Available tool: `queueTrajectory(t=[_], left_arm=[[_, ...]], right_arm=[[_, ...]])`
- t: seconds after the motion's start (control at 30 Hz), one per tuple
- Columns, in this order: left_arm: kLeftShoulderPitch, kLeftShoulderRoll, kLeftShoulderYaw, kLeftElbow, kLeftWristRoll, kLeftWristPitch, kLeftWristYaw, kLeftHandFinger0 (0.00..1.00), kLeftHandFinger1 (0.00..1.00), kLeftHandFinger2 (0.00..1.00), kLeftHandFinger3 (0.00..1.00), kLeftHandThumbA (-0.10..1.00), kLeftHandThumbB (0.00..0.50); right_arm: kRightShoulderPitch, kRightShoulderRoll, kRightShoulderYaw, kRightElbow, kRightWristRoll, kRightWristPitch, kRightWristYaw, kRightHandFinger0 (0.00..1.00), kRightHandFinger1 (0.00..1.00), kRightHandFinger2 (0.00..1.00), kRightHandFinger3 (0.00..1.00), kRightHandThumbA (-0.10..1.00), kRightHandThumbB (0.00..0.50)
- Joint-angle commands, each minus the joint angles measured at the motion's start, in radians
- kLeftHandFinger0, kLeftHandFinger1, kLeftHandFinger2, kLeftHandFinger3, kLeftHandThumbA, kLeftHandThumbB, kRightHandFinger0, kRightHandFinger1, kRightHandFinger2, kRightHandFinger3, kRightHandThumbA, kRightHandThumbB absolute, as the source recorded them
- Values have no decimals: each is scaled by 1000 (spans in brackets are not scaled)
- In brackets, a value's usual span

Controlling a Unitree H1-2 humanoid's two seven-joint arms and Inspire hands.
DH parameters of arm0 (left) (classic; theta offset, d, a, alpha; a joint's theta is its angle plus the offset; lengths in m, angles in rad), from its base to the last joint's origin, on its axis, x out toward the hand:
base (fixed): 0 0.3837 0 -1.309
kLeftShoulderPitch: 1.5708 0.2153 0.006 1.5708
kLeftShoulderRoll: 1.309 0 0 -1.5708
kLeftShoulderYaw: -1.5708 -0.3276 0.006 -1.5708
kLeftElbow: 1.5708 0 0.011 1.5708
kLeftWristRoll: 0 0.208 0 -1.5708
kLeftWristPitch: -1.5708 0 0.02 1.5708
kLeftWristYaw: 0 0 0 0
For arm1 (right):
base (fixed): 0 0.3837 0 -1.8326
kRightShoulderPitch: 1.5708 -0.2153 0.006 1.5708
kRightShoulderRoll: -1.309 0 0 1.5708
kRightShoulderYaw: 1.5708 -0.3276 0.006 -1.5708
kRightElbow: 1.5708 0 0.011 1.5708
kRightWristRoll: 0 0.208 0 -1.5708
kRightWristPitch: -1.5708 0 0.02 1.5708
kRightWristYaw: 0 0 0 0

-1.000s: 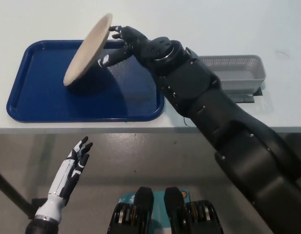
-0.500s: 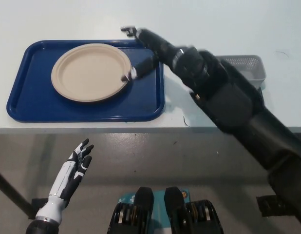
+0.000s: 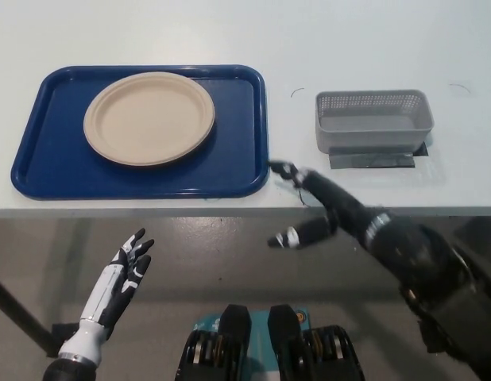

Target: Use the right hand to pick up a plate from a leveled surface and place it into a tray on the left side

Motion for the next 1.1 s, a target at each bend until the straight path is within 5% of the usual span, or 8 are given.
queueTrajectory(t=[0.0, 0.13, 0.33, 0.43, 0.6, 0.83, 0.93, 1.07], left_arm=[[-50, 22, -11, 8, -2, -48, -19, 1000, 1000, 922, 1000, 899, 194], [-48, 17, -13, 4, 1, -49, -16, 1000, 1000, 930, 1000, 907, 207], [-33, 10, -14, -22, -3, -65, -15, 1000, 1000, 952, 1000, 913, 206], [-12, 6, -12, -63, -5, -53, -12, 1000, 1000, 1000, 1000, 928, 220], [55, -10, -13, -138, -10, -42, -7, 1000, 1000, 1000, 1000, 951, 244], [145, -25, -2, -208, 28, -74, 49, 1000, 1000, 1000, 1000, 972, 251], [181, -49, -11, -204, 31, -74, 59, 1000, 1000, 1000, 1000, 984, 277], [212, -68, -17, -194, 32, -74, 66, 1000, 1000, 1000, 1000, 1000, 266]], right_arm=[[407, -157, -252, -1018, 374, -665, -173, 1000, 1000, 1000, 1000, 938, 436], [579, -75, -212, -1018, 298, -761, -176, 1000, 1000, 1000, 1000, 1000, 499], [660, -11, -256, -932, 463, -616, -70, 1000, 1000, 1000, 1000, 1000, 449], [722, 47, -300, -736, 335, -628, -75, 1000, 1000, 1000, 1000, 1000, 499], [722, 51, -399, -491, 191, -652, -111, 1000, 1000, 1000, 1000, 1000, 376], [662, 77, -471, -138, 177, -659, -111, 1000, 1000, 1000, 1000, 1000, 376], [664, 98, -490, -14, 186, -723, -86, 1000, 1000, 1000, 1000, 1000, 273], [643, 117, -486, 95, 172, -776, -56, 1000, 1000, 1000, 1000, 1000, 272]])
